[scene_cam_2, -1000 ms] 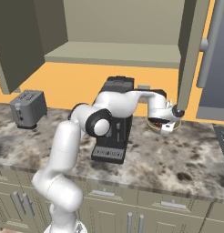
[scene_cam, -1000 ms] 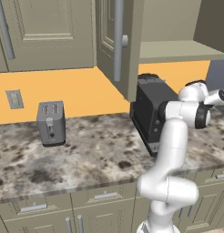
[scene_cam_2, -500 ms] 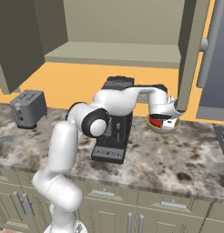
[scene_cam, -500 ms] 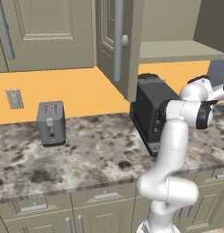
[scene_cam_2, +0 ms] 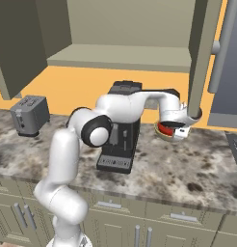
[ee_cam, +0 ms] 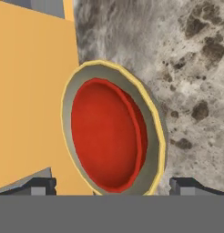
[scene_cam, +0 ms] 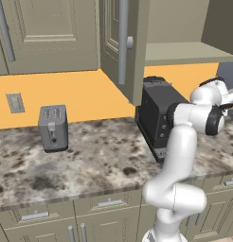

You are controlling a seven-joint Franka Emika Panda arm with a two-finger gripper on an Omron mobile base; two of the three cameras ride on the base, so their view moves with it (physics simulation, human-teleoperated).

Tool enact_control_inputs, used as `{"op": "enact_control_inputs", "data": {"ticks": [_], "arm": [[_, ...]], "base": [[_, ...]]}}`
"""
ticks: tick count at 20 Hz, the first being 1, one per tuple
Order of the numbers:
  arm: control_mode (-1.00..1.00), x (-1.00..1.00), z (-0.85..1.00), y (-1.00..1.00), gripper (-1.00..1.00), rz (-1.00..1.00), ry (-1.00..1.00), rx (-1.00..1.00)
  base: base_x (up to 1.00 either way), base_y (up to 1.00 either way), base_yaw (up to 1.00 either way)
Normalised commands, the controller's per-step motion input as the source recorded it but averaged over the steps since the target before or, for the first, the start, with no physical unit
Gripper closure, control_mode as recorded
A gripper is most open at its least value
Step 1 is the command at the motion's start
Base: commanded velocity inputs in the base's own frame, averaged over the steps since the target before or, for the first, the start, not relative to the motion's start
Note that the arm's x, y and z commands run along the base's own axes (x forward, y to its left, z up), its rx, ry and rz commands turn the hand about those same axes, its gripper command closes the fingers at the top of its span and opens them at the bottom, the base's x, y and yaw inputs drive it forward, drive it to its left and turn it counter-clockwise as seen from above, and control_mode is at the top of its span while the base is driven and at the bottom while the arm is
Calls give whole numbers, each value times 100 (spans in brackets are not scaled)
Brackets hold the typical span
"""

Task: Pick up the bowls on the counter and stack them on top of one another in the open cabinet. Place the smaller bowl on top of the larger bowl.

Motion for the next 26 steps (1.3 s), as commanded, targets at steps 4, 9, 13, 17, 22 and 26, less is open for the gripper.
{"op": "enact_control_inputs", "data": {"ticks": [4,9,13,17,22,26], "arm": [[-100,-23,-19,-1,-100,3,0,0],[-100,-15,-33,0,-100,3,-1,0],[-100,-16,-30,0,-100,4,0,0],[-100,-7,-22,0,-100,2,0,0],[-100,5,-12,0,-100,0,0,0],[-100,20,-3,-1,-100,0,0,1]], "base": [[0,0,0],[0,0,0],[0,0,0],[0,0,0],[0,0,0],[0,0,0]]}}
